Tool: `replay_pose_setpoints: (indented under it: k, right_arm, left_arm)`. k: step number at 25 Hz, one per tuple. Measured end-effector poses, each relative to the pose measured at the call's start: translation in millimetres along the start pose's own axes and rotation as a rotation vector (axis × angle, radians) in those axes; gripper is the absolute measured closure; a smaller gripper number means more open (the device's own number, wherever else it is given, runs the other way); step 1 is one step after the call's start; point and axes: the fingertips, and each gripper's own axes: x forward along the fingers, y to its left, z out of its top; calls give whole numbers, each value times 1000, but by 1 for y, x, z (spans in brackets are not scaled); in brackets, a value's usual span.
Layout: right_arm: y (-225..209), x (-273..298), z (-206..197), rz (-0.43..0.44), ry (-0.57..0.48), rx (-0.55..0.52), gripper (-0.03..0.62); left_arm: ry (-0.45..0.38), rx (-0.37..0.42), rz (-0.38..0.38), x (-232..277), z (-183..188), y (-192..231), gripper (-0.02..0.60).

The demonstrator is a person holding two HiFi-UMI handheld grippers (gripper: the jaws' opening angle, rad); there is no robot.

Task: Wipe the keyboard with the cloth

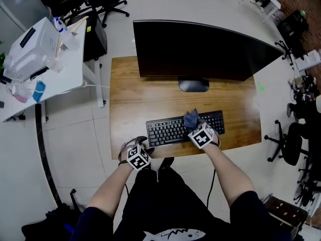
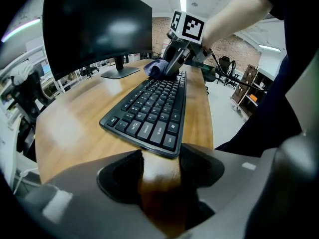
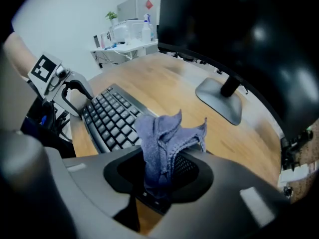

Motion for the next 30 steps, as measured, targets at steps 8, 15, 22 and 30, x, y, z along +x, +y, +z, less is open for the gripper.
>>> replay_pose_setpoints:
  k: [8,15,22,30]
  right_arm:
    - [112,9,35,97,-40,-208,457]
    - [173,4,39,262,-41,-342,457]
    - [133,-7,104,215,-132,-313,457]
    - [148,30,130,179,-50,-513,457]
  left_arm:
    - [-1,17,-12,0,0,-1,347]
    - [-13,23,-19,0,1,-2,347]
    - [-28,21,-19,-2,0,-1,350]
    - [-28,27,-21,-2,2,-3,350]
